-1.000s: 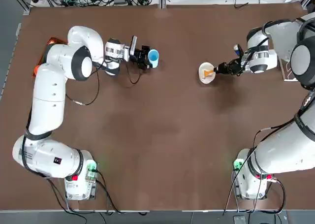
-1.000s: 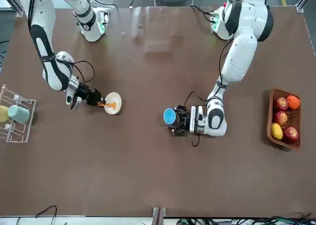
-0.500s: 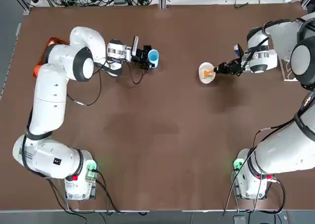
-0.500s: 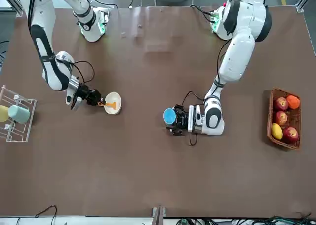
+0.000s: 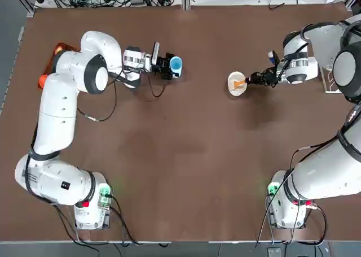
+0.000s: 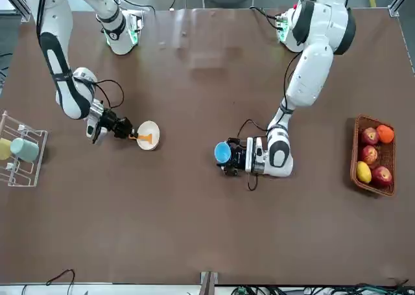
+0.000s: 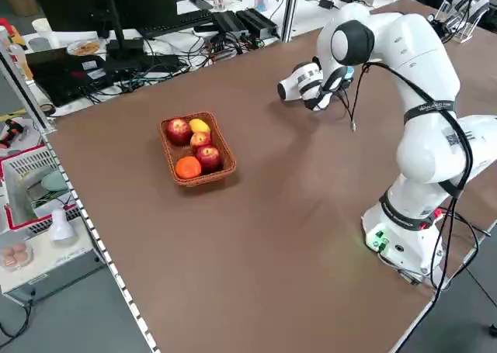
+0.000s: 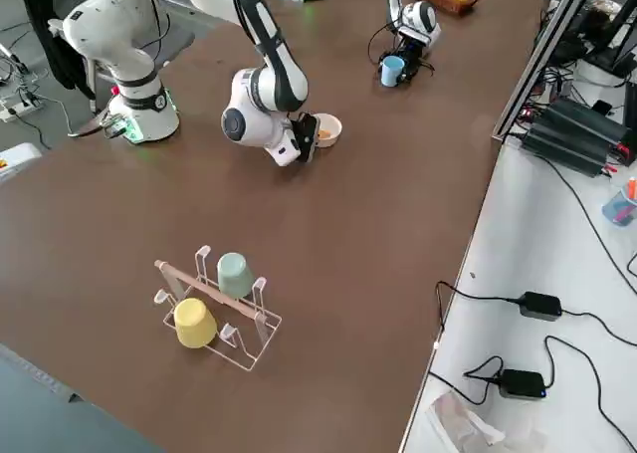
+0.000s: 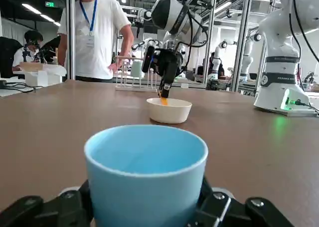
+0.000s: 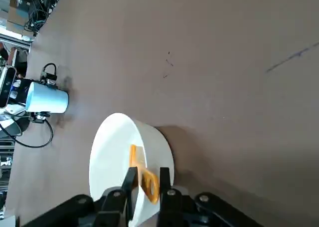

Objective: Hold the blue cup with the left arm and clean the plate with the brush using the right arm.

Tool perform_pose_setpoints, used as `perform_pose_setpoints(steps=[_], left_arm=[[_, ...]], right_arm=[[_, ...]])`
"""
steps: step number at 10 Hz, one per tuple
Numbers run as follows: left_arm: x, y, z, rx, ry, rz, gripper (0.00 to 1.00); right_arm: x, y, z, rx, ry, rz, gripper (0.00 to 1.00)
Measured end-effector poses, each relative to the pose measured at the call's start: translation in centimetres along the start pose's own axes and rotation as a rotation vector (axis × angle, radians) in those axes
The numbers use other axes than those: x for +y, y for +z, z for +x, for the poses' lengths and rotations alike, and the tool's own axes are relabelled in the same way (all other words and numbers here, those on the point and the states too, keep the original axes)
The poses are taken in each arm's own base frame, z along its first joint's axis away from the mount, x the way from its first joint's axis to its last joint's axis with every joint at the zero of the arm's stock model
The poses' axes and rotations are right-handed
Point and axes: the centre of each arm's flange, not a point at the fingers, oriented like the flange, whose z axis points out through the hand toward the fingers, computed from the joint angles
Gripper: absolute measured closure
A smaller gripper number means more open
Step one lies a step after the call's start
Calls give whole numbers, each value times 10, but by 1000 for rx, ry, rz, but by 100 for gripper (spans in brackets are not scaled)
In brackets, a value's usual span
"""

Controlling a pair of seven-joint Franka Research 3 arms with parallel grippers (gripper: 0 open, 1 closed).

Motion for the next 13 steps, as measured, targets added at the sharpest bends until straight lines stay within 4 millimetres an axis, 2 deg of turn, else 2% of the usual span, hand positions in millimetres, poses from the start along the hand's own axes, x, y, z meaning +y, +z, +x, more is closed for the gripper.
perform_pose_setpoints(steps=[3, 4, 10, 13], left_arm=[[0, 0, 0, 0, 0, 0, 25], [0, 0, 0, 0, 0, 0, 25], [0, 0, 0, 0, 0, 0, 26], [0, 0, 0, 0, 0, 0, 26]], right_arm=[[0, 0, 0, 1, 1, 0, 81], [0, 0, 0, 1, 1, 2, 86], [-1, -1, 2, 9, 3, 12, 94], [-3, 0, 3, 8, 32, 14, 94]])
